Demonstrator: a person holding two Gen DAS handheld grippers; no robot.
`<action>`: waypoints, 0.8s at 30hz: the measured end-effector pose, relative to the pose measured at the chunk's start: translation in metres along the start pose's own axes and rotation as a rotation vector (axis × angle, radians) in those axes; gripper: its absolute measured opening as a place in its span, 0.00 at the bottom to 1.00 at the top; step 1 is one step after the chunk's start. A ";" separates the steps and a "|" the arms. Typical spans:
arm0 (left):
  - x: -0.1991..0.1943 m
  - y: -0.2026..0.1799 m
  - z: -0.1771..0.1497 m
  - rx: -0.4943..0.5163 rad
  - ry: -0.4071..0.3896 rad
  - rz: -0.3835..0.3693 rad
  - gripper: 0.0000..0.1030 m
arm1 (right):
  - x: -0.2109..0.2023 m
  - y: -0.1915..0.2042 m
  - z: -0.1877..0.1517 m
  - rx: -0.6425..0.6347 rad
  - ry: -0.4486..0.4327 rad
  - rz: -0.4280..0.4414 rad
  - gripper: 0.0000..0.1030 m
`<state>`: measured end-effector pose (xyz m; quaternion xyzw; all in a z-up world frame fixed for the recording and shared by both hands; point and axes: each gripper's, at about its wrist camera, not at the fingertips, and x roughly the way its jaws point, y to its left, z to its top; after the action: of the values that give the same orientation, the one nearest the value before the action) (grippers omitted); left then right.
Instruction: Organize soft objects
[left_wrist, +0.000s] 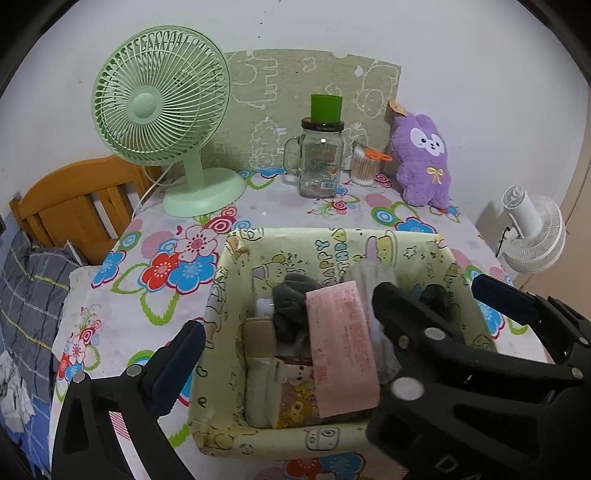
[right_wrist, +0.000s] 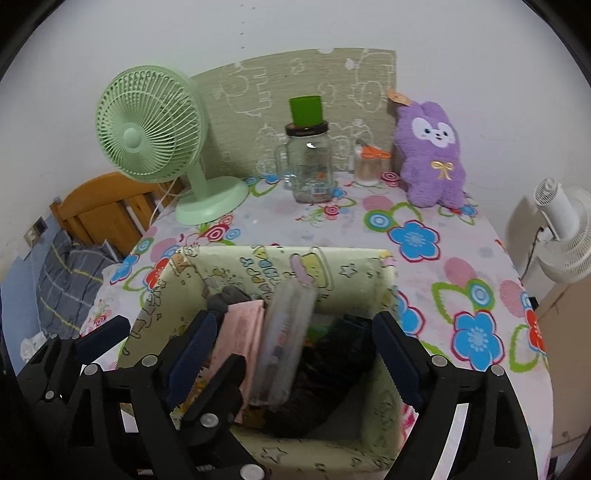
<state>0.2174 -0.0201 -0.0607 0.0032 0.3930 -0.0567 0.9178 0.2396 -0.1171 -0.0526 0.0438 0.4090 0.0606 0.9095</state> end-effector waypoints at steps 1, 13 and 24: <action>-0.001 -0.002 0.000 0.001 -0.001 -0.001 0.99 | -0.003 -0.002 0.000 0.004 -0.004 -0.006 0.87; -0.036 -0.010 -0.004 0.020 -0.057 0.010 0.99 | -0.041 -0.022 -0.007 0.049 -0.056 -0.042 0.90; -0.076 -0.006 -0.011 0.005 -0.120 0.030 0.99 | -0.089 -0.037 -0.019 0.074 -0.126 -0.079 0.91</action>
<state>0.1570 -0.0178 -0.0128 0.0078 0.3369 -0.0437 0.9405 0.1698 -0.1658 -0.0039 0.0651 0.3544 0.0069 0.9328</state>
